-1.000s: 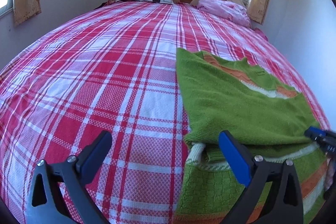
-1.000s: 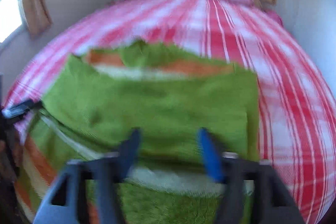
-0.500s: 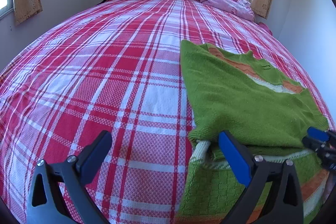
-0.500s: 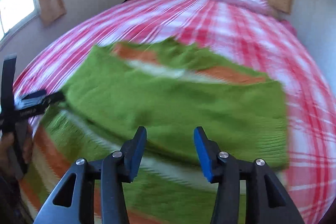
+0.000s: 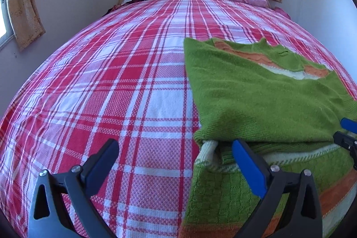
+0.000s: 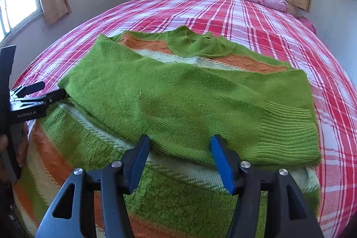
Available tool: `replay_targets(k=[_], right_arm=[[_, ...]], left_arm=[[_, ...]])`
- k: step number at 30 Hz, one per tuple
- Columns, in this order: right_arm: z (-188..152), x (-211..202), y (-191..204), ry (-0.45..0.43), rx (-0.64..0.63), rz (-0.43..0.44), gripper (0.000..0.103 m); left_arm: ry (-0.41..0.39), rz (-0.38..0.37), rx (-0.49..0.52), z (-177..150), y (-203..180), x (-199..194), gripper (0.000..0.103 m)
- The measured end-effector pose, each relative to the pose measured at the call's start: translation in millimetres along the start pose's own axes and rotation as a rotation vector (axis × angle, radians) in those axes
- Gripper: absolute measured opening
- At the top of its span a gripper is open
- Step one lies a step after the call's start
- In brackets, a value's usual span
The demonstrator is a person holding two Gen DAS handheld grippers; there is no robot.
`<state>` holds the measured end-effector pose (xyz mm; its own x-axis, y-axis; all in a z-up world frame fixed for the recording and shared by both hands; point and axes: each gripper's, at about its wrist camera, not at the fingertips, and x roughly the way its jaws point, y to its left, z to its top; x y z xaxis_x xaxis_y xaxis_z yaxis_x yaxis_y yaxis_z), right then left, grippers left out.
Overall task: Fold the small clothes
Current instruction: 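Pinch and smooth the folded sleeves with the right gripper, then move both grippers back toward the ribbed green hem of the sweater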
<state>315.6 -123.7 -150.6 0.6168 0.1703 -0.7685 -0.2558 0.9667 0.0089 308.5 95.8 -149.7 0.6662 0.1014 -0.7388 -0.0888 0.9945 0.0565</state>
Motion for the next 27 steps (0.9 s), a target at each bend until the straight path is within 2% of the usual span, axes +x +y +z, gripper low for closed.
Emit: replay_targets(k=[6, 13, 16, 27], right_arm=[[-11.2, -8.4, 8.8, -0.019, -0.060, -0.045, 0.064], [-12.6, -18.3, 1.7, -0.045, -0.015, -0.034, 0.066], [-18.9, -22.5, -1.8, -0.033, 0.012, -0.031, 0.070], [-46.8, -42.2, -17.2, -0.032, 0.052, -0.043, 0.071]], left_arm=[[0.001, -0.028, 0.022, -4.8, -4.7, -8.4, 0.103], [-0.001, -0.041, 0.040, -9.8, -8.8, -17.4, 0.103], [-0.012, -0.049, 0.041, -14.2, -9.2, -24.8, 0.103], [-0.029, -0.096, 0.039, -31.4, -11.6, -54.4, 0.103]])
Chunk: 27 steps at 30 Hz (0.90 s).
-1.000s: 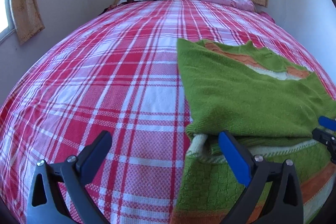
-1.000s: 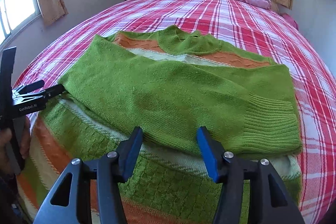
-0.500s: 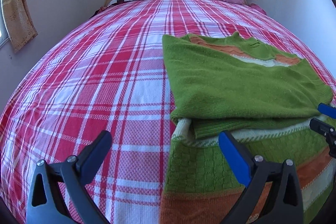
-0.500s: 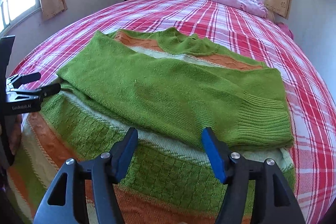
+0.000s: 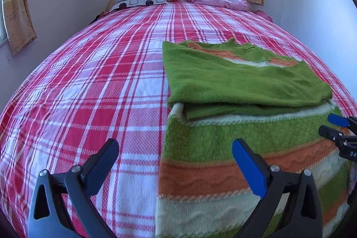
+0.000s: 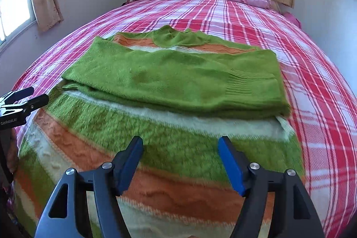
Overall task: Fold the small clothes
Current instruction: 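Move both grippers back toward the ribbed green hem of the sweater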
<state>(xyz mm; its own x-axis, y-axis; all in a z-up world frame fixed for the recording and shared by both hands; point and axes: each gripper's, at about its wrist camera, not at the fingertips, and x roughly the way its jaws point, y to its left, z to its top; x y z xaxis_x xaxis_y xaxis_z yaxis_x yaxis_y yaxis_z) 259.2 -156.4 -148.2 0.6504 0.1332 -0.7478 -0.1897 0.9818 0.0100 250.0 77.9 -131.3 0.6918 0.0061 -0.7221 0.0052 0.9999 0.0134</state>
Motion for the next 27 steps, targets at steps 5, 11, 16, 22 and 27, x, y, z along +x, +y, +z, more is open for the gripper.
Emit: replay_targets(k=[5, 11, 16, 22, 27], right_arm=[[-12.4, -13.0, -0.8, 0.004, 0.003, -0.005, 0.071], [-30.0, -25.7, 0.5, 0.004, 0.000, -0.008, 0.071], [-43.5, -38.4, 4.9, 0.015, -0.006, -0.001, 0.071], [-62.4, -53.0, 11.9, 0.027, -0.033, 0.001, 0.072], [-75.5, -64.9, 16.9, 0.038, -0.049, 0.002, 0.072]], left_arm=[[0.005, -0.029, 0.012, -17.1, -6.0, -16.2, 0.103], [0.021, -0.062, 0.037, -36.5, -15.5, -35.9, 0.103], [0.028, -0.072, 0.080, -54.7, -24.9, -52.8, 0.103], [0.053, -0.088, 0.117, -75.8, -32.3, -65.8, 0.103], [0.057, -0.087, 0.132, -87.9, -34.9, -75.7, 0.103]])
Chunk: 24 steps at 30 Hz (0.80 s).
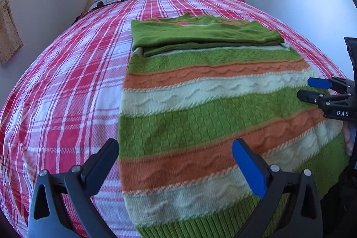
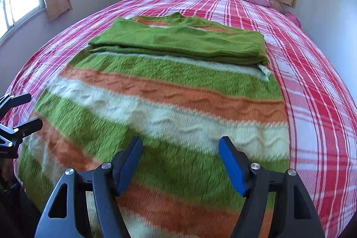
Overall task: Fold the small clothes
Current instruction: 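Move both grippers back toward the ribbed green hem of the sweater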
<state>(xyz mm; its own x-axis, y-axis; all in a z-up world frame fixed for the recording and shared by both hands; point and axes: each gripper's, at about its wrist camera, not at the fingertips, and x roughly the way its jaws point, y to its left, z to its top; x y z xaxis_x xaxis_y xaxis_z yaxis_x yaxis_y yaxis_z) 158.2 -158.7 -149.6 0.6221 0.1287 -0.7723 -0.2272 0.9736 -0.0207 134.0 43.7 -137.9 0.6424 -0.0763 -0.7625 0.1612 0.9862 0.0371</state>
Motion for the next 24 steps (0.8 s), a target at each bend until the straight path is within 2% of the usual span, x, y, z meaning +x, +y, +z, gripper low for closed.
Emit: replay_targets(k=[11, 18, 20, 24], right_arm=[[-38.7, -31.7, 11.8, 0.023, -0.031, -0.001, 0.072], [-75.2, -51.0, 11.8, 0.052, -0.013, -0.016, 0.072], [-85.5, -55.8, 12.2, 0.058, -0.008, -0.015, 0.072], [-92.2, -64.3, 10.0, 0.057, -0.009, -0.022, 0.072]], left_arm=[[0.014, 0.012, -0.008, -44.8, 3.6, -29.8, 0.103], [0.016, -0.011, -0.085, -70.2, 23.0, -51.7, 0.103], [0.013, -0.016, -0.103, -71.3, 25.9, -54.2, 0.100], [0.045, -0.062, -0.132, -77.3, 26.3, -48.7, 0.084]])
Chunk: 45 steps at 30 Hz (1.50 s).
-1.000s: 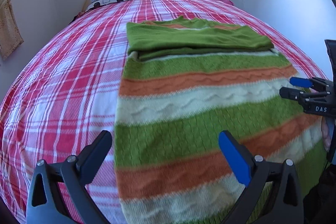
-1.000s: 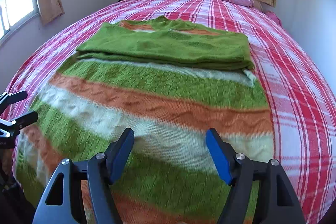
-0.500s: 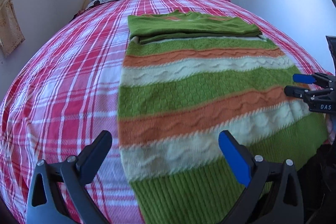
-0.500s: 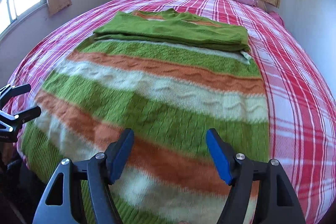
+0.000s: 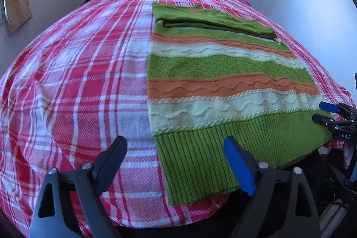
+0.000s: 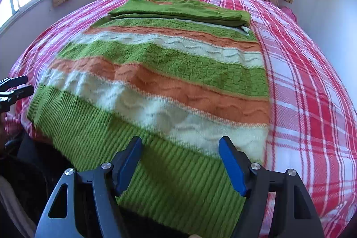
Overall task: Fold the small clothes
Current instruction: 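Close both grippers on the ribbed hem of the sweater, then lift the hem with both grippers and fold it over onto the folded sleeves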
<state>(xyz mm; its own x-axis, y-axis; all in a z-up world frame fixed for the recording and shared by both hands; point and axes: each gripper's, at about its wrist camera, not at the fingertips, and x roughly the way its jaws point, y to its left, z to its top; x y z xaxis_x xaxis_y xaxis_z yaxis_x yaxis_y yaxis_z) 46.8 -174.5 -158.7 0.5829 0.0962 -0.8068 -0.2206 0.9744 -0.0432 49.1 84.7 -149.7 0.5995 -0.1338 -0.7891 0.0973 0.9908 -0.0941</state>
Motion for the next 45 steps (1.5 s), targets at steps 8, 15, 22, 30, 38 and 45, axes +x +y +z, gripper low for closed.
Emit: replay_targets(k=[8, 15, 22, 30, 38, 45], right_arm=[[-10.1, -10.3, -13.0, -0.008, 0.040, 0.005, 0.072], [-17.4, -21.1, -26.5, -0.010, 0.081, -0.004, 0.072], [-34.4, -28.6, -47.8, 0.000, 0.150, 0.008, 0.072], [-37.5, -31.6, -45.0, -0.003, 0.172, 0.059, 0.071], [-39.9, -29.5, -46.1, -0.029, 0.192, 0.128, 0.010], [-39.6, -38.2, -64.9, -0.101, 0.303, 0.251, 0.009]], left_arm=[[0.087, -0.084, -0.074, -10.6, 7.0, 16.7, 0.066], [0.087, -0.142, -0.056, -17.2, -0.1, 14.4, 0.029], [0.070, -0.113, -0.047, -17.8, 1.2, 11.2, 0.030], [0.083, -0.113, -0.032, -21.0, 2.3, 14.9, 0.056], [0.034, -0.165, -0.035, -21.2, 5.8, 3.2, 0.013], [-0.093, -0.229, -0.010, -16.6, 3.2, -26.2, 0.012]])
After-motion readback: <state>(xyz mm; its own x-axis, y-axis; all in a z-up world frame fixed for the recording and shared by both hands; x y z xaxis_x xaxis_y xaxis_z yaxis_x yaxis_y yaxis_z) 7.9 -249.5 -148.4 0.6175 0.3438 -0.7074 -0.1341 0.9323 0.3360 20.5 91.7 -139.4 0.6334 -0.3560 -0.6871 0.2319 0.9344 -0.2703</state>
